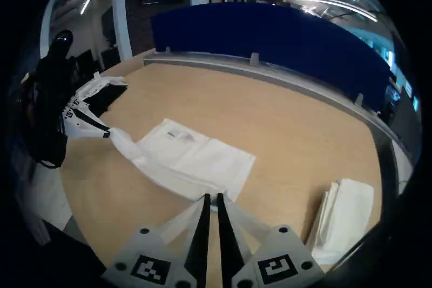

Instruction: Fold towel

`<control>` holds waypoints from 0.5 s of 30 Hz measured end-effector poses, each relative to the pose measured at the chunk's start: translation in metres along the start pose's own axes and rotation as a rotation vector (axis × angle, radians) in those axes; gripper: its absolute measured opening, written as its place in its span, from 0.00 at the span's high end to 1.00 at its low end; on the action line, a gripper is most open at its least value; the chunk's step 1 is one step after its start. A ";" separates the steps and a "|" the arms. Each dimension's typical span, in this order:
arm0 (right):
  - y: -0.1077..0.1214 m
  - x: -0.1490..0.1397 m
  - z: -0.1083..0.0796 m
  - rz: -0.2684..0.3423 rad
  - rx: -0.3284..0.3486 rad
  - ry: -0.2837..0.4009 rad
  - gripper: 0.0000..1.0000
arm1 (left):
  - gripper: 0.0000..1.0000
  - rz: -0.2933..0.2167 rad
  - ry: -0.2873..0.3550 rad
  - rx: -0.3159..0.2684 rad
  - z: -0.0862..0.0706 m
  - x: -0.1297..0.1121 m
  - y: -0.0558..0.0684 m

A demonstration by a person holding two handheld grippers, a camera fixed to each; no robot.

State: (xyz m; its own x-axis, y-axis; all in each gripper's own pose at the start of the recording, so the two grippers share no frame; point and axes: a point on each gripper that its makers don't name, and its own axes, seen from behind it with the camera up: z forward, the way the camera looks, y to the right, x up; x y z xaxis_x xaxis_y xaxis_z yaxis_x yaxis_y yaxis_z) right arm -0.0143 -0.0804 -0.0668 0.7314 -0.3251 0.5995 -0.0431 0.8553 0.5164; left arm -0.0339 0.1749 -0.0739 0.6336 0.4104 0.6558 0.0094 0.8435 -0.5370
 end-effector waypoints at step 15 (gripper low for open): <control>0.028 0.015 0.041 0.010 -0.021 -0.015 0.91 | 0.91 0.058 -0.012 0.020 0.039 0.030 -0.029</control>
State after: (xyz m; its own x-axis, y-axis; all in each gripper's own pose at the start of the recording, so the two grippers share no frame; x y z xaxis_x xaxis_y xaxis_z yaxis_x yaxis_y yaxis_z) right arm -0.0322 -0.0777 -0.0182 0.7205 -0.3228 0.6138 -0.0360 0.8665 0.4980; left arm -0.0448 0.1764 -0.0184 0.6232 0.4629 0.6303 -0.0423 0.8248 -0.5639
